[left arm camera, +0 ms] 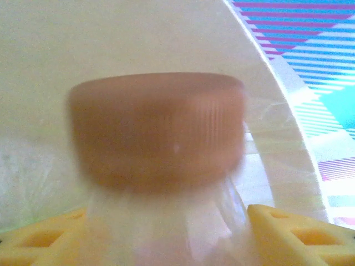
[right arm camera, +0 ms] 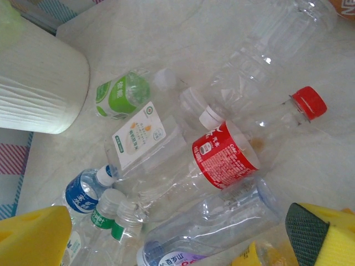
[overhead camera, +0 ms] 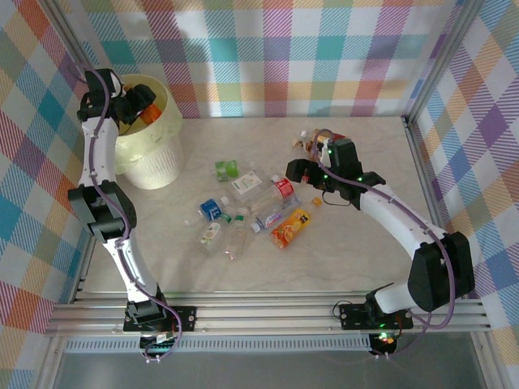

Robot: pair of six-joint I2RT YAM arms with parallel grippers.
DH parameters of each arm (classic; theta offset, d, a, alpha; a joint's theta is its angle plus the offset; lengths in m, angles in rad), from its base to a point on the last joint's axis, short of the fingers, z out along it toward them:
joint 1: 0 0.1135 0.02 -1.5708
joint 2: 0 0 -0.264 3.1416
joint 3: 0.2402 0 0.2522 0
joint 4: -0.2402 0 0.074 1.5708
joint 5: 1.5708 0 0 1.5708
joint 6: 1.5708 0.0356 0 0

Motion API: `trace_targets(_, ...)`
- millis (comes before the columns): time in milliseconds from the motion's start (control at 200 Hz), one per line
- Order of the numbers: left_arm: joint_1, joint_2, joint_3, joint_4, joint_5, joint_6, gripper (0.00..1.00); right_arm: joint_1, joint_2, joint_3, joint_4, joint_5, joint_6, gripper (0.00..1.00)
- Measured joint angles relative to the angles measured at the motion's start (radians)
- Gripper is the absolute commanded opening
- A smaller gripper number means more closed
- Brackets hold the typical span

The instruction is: Put the plastic bottles in the bin

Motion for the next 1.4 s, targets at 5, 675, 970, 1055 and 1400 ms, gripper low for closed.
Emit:
trace_targets(5,0.000,0.001,0.001,0.001,0.002,0.000,0.70,0.000,0.000,0.000,-0.001,0.001,0.000,1.00)
trace_targets(675,-0.017,-0.046,0.023,0.042,0.112,0.111,1.00,-0.103,-0.097,-0.020,-0.081,0.122,0.022,1.00)
trace_targets(970,-0.018,-0.373,-0.203,0.140,0.172,0.118,1.00,-0.244,-0.071,-0.040,-0.161,0.188,0.013,1.00)
trace_targets(1055,-0.021,-0.482,-0.328,0.217,0.198,0.085,1.00,-0.251,-0.055,-0.040,-0.179,0.212,0.000,1.00)
trace_targets(1400,-0.073,-0.789,-0.721,0.384,0.225,-0.017,1.00,-0.285,0.116,-0.005,-0.191,0.272,-0.091,0.99)
